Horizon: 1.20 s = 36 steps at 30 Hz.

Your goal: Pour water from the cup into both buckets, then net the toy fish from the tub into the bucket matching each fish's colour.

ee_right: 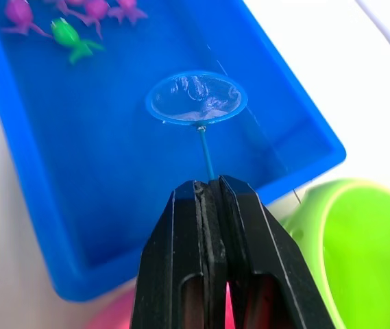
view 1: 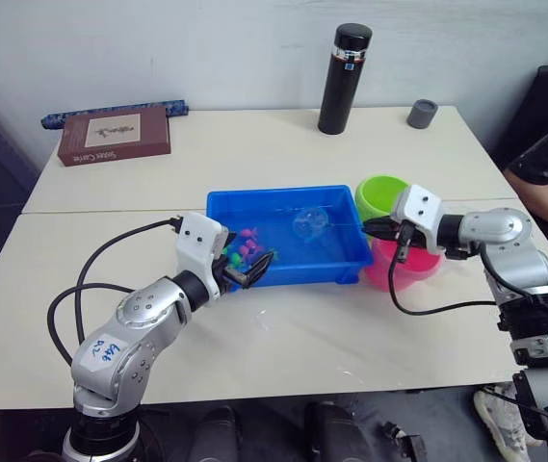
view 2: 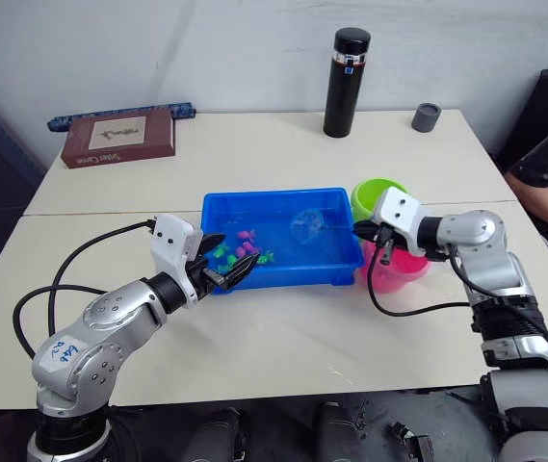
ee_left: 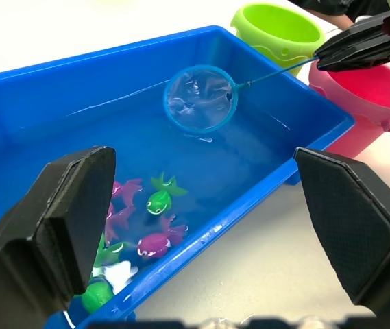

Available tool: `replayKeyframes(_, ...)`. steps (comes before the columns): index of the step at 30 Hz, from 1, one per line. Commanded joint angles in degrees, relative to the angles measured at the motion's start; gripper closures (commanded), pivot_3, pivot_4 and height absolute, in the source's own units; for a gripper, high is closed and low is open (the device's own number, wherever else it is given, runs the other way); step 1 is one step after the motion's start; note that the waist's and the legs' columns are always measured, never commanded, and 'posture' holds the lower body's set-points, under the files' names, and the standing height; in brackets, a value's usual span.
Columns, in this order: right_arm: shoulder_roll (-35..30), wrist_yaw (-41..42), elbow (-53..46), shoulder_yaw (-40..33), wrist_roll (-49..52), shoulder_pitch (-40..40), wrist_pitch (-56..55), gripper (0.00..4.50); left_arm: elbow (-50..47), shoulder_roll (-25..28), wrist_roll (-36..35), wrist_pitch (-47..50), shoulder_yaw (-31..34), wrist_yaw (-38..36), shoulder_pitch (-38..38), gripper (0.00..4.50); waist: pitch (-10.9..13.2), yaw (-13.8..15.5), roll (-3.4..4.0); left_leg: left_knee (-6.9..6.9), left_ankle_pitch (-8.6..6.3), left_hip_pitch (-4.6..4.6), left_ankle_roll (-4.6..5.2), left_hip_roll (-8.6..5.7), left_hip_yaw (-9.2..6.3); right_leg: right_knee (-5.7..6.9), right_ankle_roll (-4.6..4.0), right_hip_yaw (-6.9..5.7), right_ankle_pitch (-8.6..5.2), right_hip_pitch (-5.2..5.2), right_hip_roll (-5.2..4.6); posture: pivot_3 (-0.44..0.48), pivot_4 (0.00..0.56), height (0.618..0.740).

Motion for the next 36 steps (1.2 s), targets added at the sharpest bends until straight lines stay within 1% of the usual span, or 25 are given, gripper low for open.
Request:
replayKeyframes(1,0.22,0.72,-7.87,-1.43,2.99,0.83,3.03,4.50,-1.67,-0.08,0.23,-1.36,0.19,-0.01,-0.39,0.02,0.00,-0.07,0.00,-0.01,-0.01,0.00,0.00,0.00,0.00,0.00,0.00,0.00,0.00,0.00,0.00,0.000,0.150,0.740)
replayKeyframes(7,0.45,0.49,-16.30,-1.59,5.63,2.58,8.73,4.50,-1.74,-0.17,0.22,-1.38,0.11,-0.01,-0.30,0.02,0.00,0.02,0.00,-0.01,-0.01,0.00,0.01,0.00,-0.01,0.00,0.00,0.00,0.00,0.00,0.00,0.000,0.150,0.740)
replayKeyframes(14,0.24,0.54,-21.84,-1.26,7.21,5.72,12.03,4.50,-1.85,-0.25,0.26,-1.42,-0.07,0.05,-0.14,0.02,0.00,0.07,0.00,-0.01,-0.08,0.00,0.13,0.00,-0.02,-0.01,0.00,0.00,0.00,0.00,-0.01,0.000,0.150,0.740)
replayKeyframes(21,1.33,-0.28,-23.66,-0.25,6.85,8.21,11.81,4.50,-1.98,-0.32,0.37,-1.43,-0.05,0.22,0.00,0.02,0.00,-0.04,0.00,-0.02,-0.09,0.00,0.13,0.00,-0.02,-0.01,-0.01,-0.01,0.00,0.00,-0.01,0.000,0.150,0.740)
replayKeyframes(36,3.87,-1.24,-23.88,1.94,6.36,9.86,10.95,4.50,-2.51,-0.63,0.31,-1.19,-0.03,0.74,0.36,0.02,0.00,0.03,0.00,-0.02,-0.09,0.00,0.14,0.00,-0.02,-0.02,-0.01,-0.01,0.00,0.00,-0.01,0.000,0.150,0.740)
